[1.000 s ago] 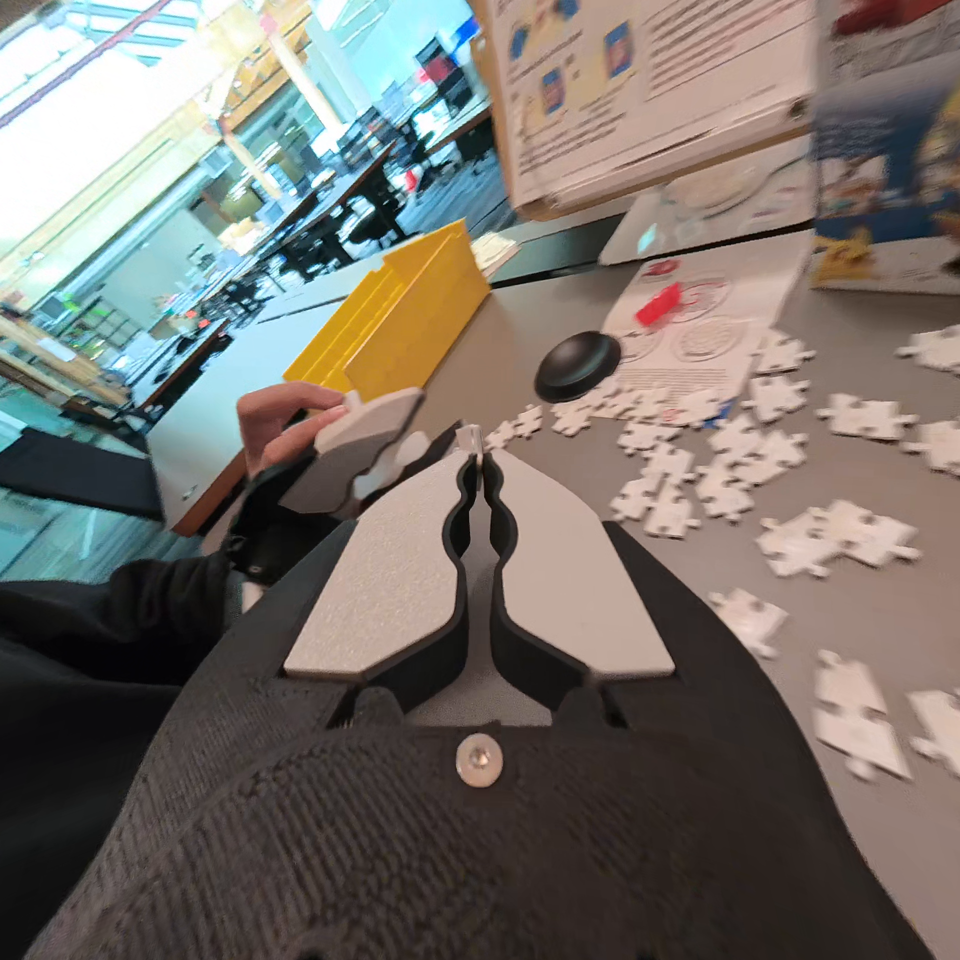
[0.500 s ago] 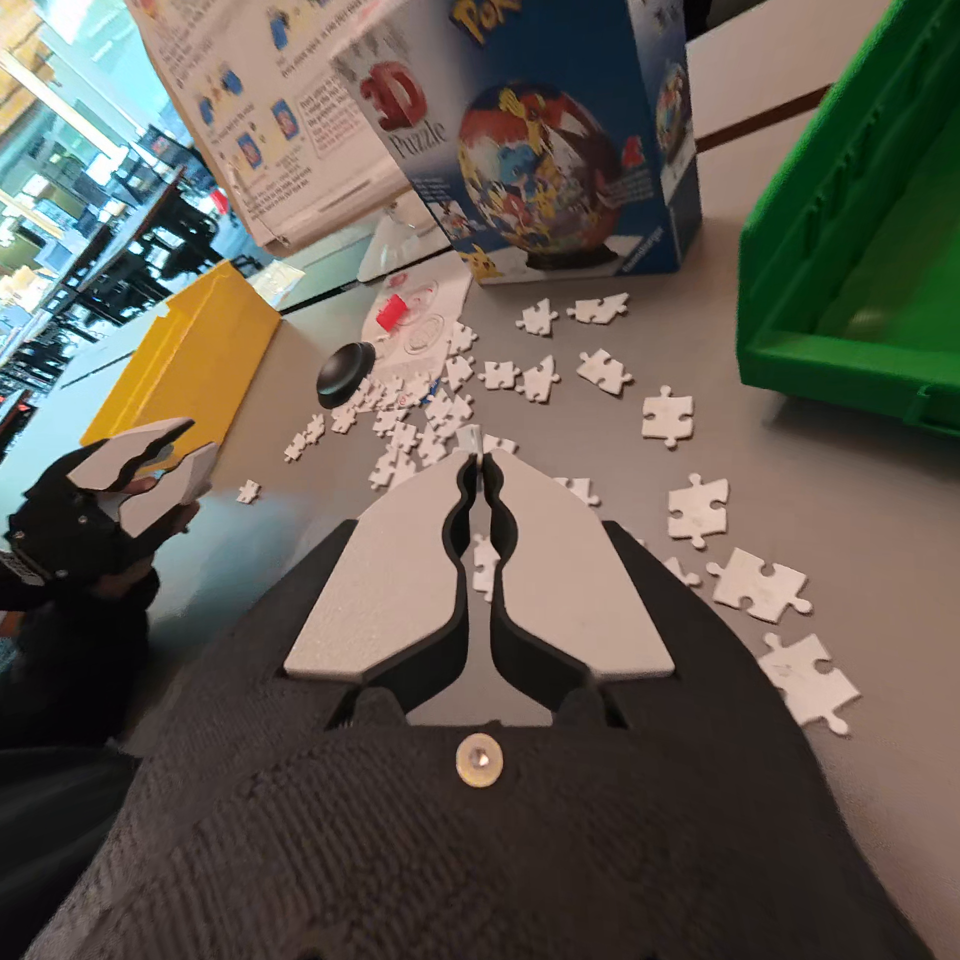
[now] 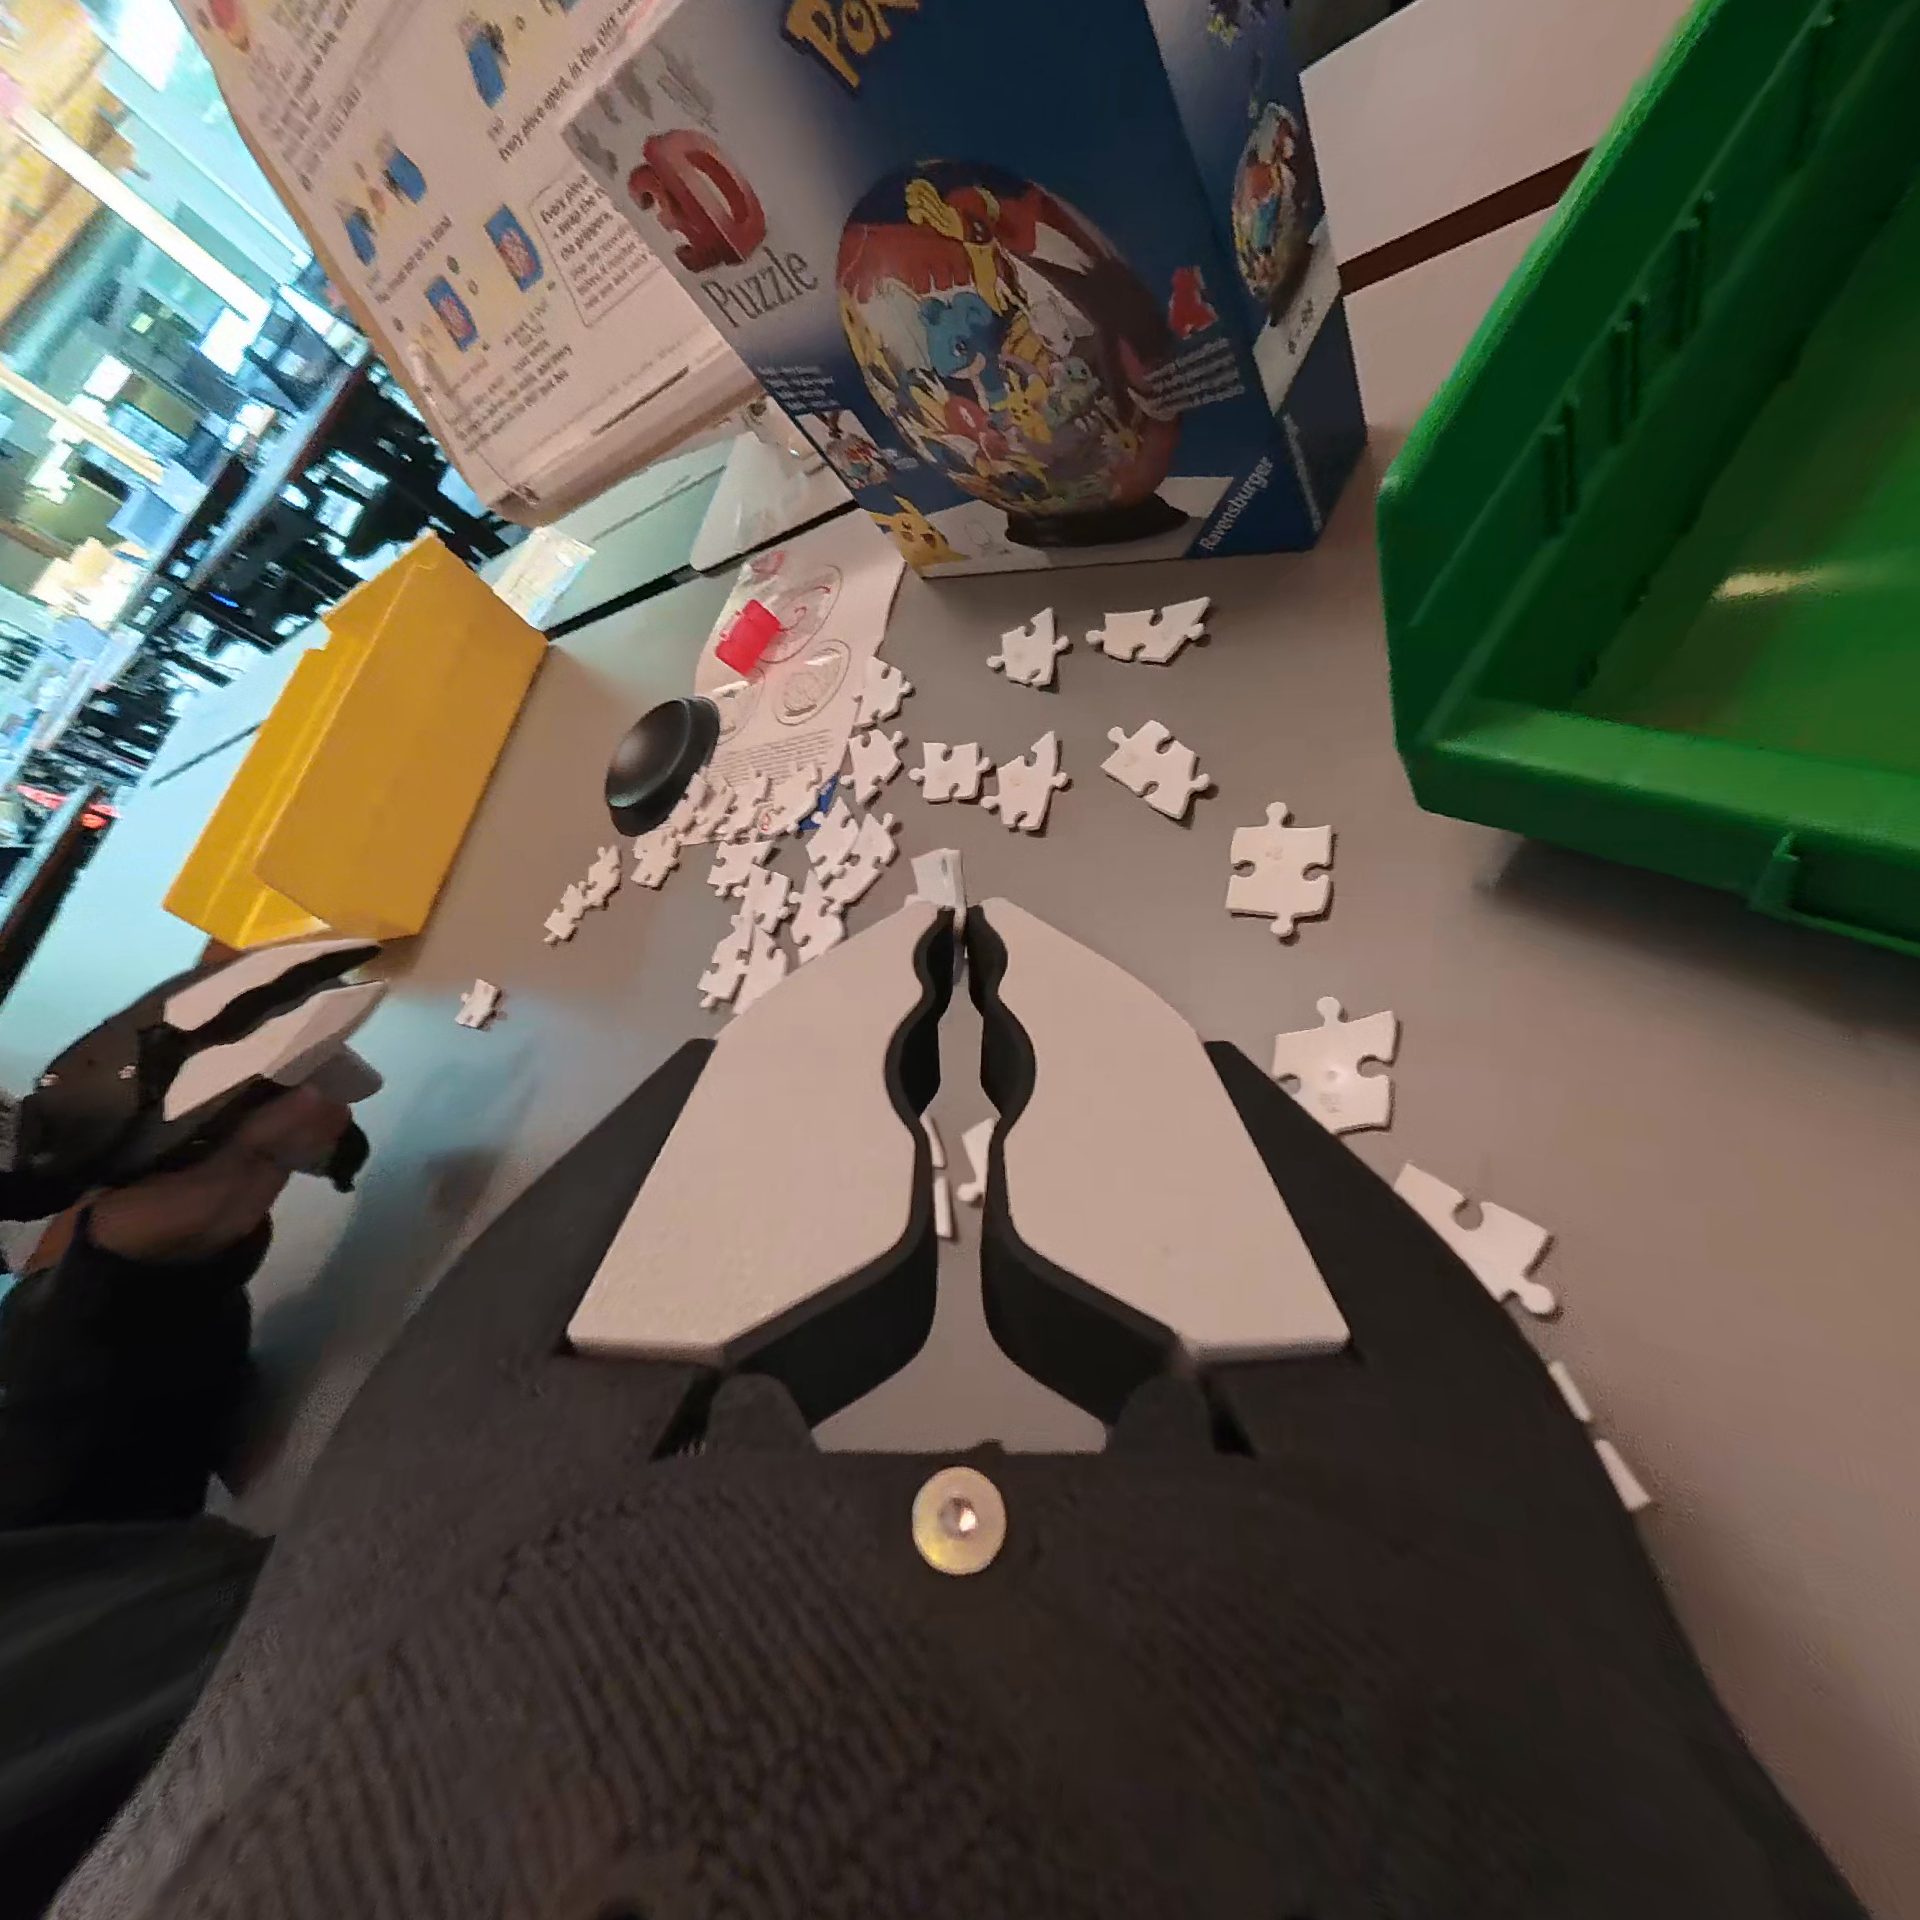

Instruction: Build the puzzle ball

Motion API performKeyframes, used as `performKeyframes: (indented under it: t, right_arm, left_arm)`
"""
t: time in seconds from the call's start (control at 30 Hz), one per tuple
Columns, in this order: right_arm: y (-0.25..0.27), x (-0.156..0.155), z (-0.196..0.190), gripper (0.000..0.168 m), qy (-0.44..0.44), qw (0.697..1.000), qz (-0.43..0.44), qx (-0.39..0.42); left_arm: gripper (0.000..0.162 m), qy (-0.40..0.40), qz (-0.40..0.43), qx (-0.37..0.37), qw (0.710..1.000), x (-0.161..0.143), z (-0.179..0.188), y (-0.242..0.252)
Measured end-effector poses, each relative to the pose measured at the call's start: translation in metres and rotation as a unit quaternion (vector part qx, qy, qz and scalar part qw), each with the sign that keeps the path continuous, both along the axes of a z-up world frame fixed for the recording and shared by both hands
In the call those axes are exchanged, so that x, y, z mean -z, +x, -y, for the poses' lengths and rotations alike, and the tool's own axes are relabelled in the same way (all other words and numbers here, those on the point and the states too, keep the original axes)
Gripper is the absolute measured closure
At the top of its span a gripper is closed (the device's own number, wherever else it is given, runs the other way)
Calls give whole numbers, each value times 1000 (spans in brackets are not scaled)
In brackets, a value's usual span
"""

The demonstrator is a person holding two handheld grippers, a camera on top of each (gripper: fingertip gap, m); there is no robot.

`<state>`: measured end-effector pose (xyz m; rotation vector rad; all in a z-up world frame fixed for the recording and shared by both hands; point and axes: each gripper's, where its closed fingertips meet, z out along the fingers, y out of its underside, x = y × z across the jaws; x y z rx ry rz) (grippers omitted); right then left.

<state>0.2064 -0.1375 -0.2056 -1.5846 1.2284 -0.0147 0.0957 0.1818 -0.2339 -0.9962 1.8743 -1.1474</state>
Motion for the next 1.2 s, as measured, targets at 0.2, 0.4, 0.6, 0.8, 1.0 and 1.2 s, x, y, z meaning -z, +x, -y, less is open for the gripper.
performKeyframes:
  t: [0.2,0.4,0.6,0.8,1.0,1.2]
  right_arm:
    - [5,11,1,166,-44,999,-10,-4]
    - [4,12,-10,166,-46,999,-10,-20]
    - [2,18,-31,166,-37,998,-20,-46]
    - [15,22,-36,166,-29,999,-21,-34]
    - [23,27,-35,166,-28,999,-32,-27]
    - [26,33,-20,166,-21,999,-42,1]
  left_arm:
    - [140,-28,-38,2,999,6,-4,-3]
    - [139,-22,-51,-4,998,12,-8,-5]
    - [139,-13,-56,-3,998,15,-8,-5]
    - [139,-7,-61,-1,998,17,-8,-6]
    - [139,-4,-66,0,998,21,-8,-7]
    - [139,2,-72,3,997,24,-8,-8]
